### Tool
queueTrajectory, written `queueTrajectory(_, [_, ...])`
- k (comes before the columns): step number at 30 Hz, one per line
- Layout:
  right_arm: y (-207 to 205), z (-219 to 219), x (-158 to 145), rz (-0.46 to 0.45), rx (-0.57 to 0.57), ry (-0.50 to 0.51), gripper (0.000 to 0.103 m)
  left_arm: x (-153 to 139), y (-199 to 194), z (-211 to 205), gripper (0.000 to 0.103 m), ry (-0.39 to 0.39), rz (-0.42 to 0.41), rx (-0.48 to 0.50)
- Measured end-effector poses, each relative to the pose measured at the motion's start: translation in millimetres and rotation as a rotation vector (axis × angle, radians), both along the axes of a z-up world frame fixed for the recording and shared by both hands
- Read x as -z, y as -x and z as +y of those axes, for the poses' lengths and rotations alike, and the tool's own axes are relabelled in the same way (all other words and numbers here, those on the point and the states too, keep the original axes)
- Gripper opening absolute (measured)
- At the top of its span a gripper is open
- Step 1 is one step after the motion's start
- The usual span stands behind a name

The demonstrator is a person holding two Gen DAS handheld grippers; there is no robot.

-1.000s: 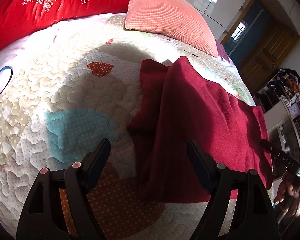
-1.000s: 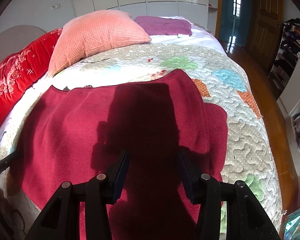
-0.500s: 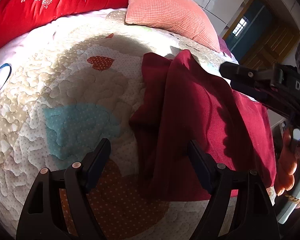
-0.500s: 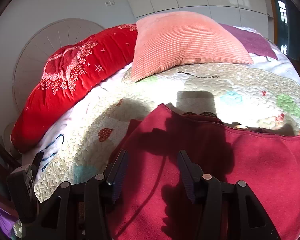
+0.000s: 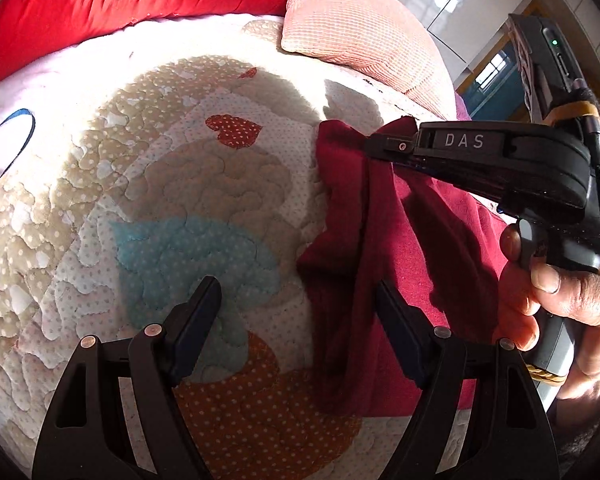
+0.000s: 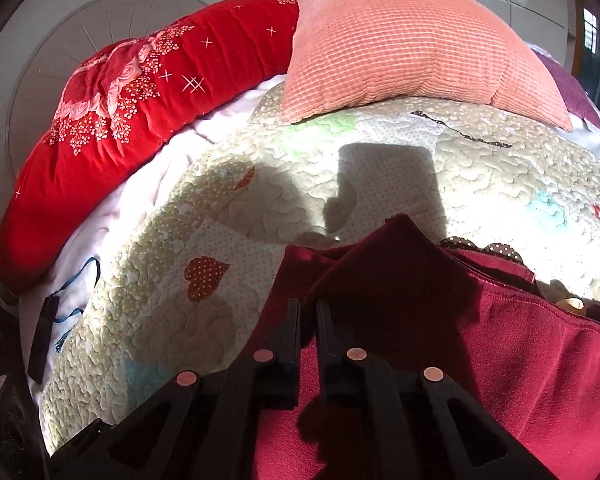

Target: Fold small clothes

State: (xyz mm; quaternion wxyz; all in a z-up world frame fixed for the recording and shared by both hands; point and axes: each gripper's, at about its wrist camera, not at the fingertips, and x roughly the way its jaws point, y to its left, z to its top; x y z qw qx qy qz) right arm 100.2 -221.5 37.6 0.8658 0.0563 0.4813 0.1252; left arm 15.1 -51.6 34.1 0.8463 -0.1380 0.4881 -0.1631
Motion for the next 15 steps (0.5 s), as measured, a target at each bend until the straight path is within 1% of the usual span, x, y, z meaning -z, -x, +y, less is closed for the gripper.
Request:
queueTrajectory(2, [1,7,0,-0.012,-0.014,-0.015,0.006,0,-1,1,0.079,0.003,0.002,-0.003])
queueTrajectory(4, [-6,13,15,0.023,-0.018,0.029,0.006,1,-1,1,0.079,-0.004,0.000,-0.003])
queueTrajectory(5, [-7,13,21,0.037,-0.020,0.033,0.006,2,-1,1,0.079,-0.008,-0.001,-0.001])
queueTrajectory(6, [-7,11,23,0.035,-0.016,0.018,0.006,2,-1,1,0.079,-0.012,-0.003,0.000])
queueTrajectory(8, [-3,4,14,0.007,-0.003,-0.019,0.007,2,-1,2,0.079,-0.014,-0.005,-0.001])
queueTrajectory(9, [-1,0,8,-0.001,-0.001,-0.034,0.017,2,-1,2,0.079,-0.012,-0.004,-0.002])
queueTrajectory(10, [1,0,3,0.000,-0.003,-0.045,0.037,2,-1,1,0.079,-0.009,-0.004,-0.004])
queueTrajectory(12, [2,2,-2,0.006,-0.008,-0.036,0.055,3,-1,0,0.079,-0.010,-0.004,-0.005])
queueTrajectory(15, [-2,10,0,0.040,-0.011,0.026,0.055,3,-2,-1,0.079,-0.018,-0.008,-0.003])
